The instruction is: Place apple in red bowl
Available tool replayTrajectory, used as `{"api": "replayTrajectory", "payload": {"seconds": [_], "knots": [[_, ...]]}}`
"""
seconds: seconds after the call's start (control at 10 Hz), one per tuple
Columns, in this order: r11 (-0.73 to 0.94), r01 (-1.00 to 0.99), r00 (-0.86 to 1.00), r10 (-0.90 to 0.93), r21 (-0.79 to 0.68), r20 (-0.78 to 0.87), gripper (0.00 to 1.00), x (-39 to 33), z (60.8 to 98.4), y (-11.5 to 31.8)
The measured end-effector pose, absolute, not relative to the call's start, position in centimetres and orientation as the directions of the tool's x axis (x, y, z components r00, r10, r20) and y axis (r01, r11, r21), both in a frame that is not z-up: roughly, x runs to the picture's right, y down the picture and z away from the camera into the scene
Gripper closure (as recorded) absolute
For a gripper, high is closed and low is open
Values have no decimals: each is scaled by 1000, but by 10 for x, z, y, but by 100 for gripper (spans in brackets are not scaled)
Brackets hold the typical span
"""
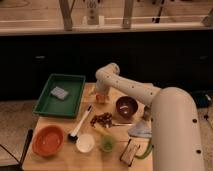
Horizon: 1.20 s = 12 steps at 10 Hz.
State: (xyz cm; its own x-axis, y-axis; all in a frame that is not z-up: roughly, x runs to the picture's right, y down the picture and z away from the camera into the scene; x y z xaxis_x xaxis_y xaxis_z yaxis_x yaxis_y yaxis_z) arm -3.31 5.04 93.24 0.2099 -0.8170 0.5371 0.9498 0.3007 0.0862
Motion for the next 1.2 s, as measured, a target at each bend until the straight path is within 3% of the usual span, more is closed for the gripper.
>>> {"api": "replayTrajectory", "payload": {"seconds": [0.4,1.2], "knots": [[369,929,291,-770,24,568,22,-25,950,53],[390,921,327,-757,-10,566,98,-22,948,55]]}}
